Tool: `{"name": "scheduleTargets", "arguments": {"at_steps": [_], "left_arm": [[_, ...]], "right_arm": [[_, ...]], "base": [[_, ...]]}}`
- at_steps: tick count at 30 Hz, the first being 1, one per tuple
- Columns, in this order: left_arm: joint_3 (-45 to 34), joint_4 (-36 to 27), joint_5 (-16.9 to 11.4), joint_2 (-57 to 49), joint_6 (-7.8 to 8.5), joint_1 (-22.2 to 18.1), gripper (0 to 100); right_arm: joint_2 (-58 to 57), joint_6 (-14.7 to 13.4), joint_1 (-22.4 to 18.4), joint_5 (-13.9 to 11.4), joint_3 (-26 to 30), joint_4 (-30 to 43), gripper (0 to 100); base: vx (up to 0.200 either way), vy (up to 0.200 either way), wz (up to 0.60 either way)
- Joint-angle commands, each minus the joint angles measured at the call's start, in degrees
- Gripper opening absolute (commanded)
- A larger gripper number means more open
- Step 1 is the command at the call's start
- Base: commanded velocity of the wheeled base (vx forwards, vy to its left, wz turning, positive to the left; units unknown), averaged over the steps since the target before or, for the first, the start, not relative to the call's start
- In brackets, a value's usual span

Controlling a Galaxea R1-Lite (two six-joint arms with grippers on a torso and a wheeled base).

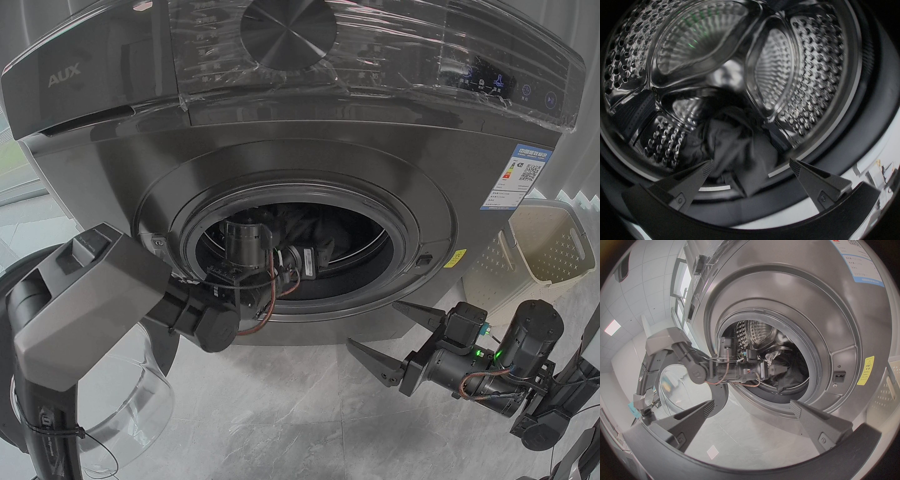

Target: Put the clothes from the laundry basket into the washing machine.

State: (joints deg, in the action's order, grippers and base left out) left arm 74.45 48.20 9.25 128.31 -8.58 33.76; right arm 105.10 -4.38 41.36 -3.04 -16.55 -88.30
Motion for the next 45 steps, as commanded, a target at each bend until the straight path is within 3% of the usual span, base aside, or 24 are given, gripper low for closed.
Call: {"name": "scheduleTargets", "arguments": {"at_steps": [1,4,6,8,17,24,29,32,36,38,39,40,42,43,45], "left_arm": [[-20.0,0.0,-0.3,-11.2,4.1,3.1,100],[-28.0,3.7,-0.9,-13.8,4.54,4.2,100],[-34.1,8.1,-3.4,-16.3,3.75,6.5,100],[-38.4,10.4,-4.4,-18.5,4.01,7.8,100],[-54.6,12.0,-4.4,-34.6,4.1,12.3,100],[-62.8,11.8,-4.3,-50.4,4.45,9.3,100],[-65.7,10.4,-4.4,-59.8,6.91,4.1,100],[-67.6,8.0,-4.5,-65.6,8.23,1.6,100],[-69.0,0.8,-4.5,-75.7,8.67,-1.1,100],[-69.6,-3.0,-4.9,-80.8,8.67,-3.1,100],[-69.6,-3.0,-4.9,-80.8,8.67,-3.1,100],[-70.3,-7.9,-5.0,-86.4,8.67,-4.8,100],[-70.7,-11.5,-4.9,-90.0,8.58,-5.9,100],[-70.8,-15.8,-5.1,-94.7,8.23,-7.7,100],[-70.7,-21.1,-5.2,-99.9,8.14,-9.7,100]], "right_arm": [[-0.2,0.0,0.0,0.0,0.2,0.0,100],[-0.8,0.0,-0.1,0.0,0.8,0.0,100],[-1.5,-0.1,-0.3,0.0,1.3,0.0,100],[-1.9,-0.1,-0.7,0.0,2.1,0.0,100],[-7.5,-0.5,-2.3,0.6,6.9,0.0,100],[-14.2,-0.6,-7.3,0.8,14.3,0.1,100],[-18.2,-0.1,-14.1,0.9,16.6,0.9,100],[-20.7,0.5,-19.2,2.4,16.6,2.2,100],[-27.8,1.8,-23.7,2.8,16.6,8.8,100],[-33.8,1.7,-24.0,2.9,16.6,15.8,100],[-33.8,1.7,-24.0,2.9,16.6,15.8,100],[-42.3,2.0,-24.1,3.7,16.6,25.7,100],[-48.4,2.3,-24.0,5.3,16.6,32.7,100],[-55.6,2.7,-24.0,7.1,16.6,40.9,100],[-63.5,2.9,-24.0,8.2,16.3,49.5,100]], "base": [[0.0,0.0,0.0],[0.0,0.0,0.0],[0.0,0.0,0.0],[0.0,0.0,0.0],[-0.044,0.0,0.0],[-0.2,0.0,0.0],[-0.2,0.0,0.0],[-0.2,0.0,0.0],[-0.2,0.0,0.0],[-0.2,0.0,0.0],[-0.2,0.0,0.0],[-0.2,0.0,0.0],[-0.2,0.0,0.0],[-0.2,0.0,0.0],[-0.2,0.0,0.0]]}}
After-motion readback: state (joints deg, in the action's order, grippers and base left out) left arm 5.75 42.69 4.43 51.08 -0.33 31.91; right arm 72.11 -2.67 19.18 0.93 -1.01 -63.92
